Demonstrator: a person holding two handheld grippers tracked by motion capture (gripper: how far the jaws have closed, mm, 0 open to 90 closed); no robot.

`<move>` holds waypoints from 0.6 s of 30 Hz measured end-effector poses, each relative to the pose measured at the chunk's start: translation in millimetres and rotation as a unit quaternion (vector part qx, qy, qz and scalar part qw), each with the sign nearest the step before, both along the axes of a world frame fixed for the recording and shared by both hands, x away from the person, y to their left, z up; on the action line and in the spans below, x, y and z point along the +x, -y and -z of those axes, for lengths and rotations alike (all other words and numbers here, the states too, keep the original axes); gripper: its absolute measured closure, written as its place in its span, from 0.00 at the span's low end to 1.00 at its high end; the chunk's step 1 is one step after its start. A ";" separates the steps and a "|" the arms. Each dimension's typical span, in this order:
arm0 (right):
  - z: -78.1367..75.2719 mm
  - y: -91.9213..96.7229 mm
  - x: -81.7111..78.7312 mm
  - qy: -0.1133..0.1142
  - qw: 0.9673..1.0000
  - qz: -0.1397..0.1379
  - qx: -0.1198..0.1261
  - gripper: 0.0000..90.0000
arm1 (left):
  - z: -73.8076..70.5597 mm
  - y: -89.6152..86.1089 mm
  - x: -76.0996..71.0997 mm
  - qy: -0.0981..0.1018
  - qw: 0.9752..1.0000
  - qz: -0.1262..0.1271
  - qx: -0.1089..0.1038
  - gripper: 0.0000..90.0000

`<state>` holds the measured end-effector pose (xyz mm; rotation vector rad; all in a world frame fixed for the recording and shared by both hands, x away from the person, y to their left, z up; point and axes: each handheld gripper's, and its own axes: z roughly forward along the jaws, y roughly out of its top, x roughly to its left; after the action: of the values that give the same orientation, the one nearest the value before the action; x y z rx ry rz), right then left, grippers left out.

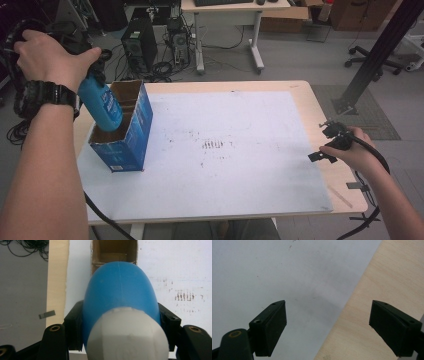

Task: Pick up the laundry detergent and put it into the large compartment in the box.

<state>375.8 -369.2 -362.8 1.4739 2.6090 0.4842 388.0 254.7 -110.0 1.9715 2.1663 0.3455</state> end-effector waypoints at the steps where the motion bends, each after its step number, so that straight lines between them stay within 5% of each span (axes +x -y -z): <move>1: 0.0 0.1 0.2 0.000 1.000 -0.001 0.000 0.16 | 1.3 -0.2 0.4 -0.001 1.000 -0.001 0.000 0.42; 18: 0.6 -2.3 1.2 -0.002 1.000 -0.001 -0.002 0.16 | 29.6 -1.5 9.8 -0.012 1.000 0.003 0.001 0.42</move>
<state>377.0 -366.9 -363.4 1.4721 2.6125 0.4766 397.8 256.2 -139.7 1.9916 2.1752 0.3243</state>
